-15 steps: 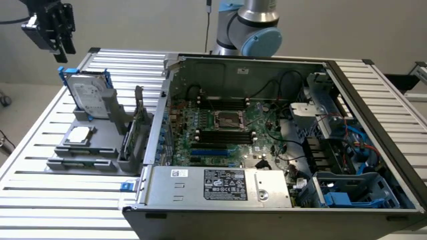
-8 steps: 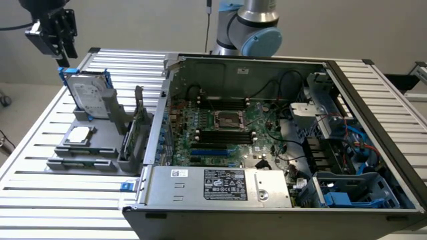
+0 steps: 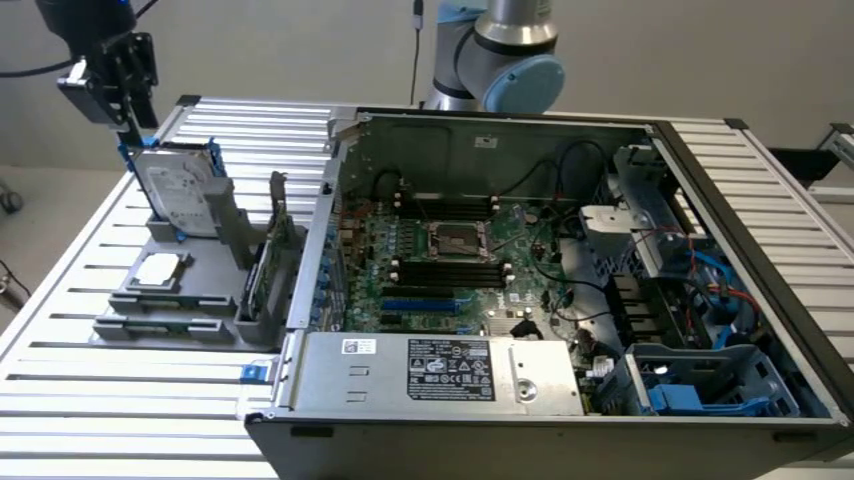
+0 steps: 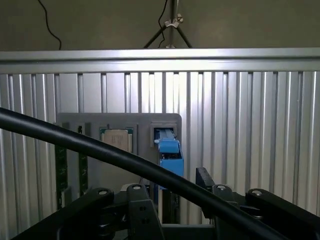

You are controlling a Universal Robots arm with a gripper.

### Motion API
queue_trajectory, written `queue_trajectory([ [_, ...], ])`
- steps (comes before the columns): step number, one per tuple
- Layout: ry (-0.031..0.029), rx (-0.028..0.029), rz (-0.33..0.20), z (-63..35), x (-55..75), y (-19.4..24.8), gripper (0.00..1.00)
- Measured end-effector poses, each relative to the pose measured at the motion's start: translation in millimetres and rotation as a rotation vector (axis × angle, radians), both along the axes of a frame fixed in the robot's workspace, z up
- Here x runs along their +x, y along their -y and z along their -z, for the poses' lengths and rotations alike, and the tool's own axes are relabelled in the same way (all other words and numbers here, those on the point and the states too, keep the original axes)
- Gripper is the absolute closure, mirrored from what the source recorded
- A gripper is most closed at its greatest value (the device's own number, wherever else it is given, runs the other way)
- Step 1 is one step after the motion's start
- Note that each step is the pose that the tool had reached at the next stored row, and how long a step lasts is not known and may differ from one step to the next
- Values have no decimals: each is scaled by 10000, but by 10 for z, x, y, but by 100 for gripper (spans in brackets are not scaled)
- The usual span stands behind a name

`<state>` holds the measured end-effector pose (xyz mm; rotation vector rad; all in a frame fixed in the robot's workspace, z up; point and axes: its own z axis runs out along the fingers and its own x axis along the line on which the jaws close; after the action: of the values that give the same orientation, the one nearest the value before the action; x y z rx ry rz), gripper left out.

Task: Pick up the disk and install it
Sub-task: 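Pick up the disk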

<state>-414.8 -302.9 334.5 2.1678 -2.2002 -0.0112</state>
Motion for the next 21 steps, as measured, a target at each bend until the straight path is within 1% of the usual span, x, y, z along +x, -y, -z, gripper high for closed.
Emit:
queue_trajectory([
  [5, -1, 0, 0, 91, 0, 22, 52],
  [21, -1, -1, -1, 382, 0, 27, 52],
])
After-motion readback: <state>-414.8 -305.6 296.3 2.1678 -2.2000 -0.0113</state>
